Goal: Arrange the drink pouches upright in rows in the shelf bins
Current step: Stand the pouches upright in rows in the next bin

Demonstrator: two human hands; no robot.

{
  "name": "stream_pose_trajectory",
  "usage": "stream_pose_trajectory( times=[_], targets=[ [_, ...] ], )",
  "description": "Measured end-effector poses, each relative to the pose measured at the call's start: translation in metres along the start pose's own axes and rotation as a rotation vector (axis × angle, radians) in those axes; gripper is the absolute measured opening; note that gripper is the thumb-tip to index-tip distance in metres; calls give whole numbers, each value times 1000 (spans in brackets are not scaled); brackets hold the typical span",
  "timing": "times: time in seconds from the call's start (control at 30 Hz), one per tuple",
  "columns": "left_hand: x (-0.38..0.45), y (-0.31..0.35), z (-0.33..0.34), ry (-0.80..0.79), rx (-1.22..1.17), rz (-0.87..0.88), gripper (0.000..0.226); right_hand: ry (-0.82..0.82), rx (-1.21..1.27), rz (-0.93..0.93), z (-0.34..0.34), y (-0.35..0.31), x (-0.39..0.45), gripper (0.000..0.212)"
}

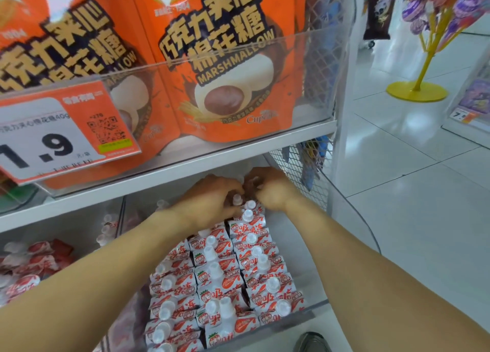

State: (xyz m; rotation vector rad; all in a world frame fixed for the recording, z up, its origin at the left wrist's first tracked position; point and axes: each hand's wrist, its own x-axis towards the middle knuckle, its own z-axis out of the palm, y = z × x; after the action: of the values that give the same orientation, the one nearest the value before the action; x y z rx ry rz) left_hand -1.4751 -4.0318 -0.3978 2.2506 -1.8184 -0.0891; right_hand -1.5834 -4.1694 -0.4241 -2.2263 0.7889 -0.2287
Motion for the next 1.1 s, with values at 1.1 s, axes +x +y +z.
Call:
stream_pose_trajectory(
  times=[1.1],
  targets=[
    [12, -18, -5, -68, -40, 62, 12, -3, 144, 16, -10, 1, -28, 23]
  ],
)
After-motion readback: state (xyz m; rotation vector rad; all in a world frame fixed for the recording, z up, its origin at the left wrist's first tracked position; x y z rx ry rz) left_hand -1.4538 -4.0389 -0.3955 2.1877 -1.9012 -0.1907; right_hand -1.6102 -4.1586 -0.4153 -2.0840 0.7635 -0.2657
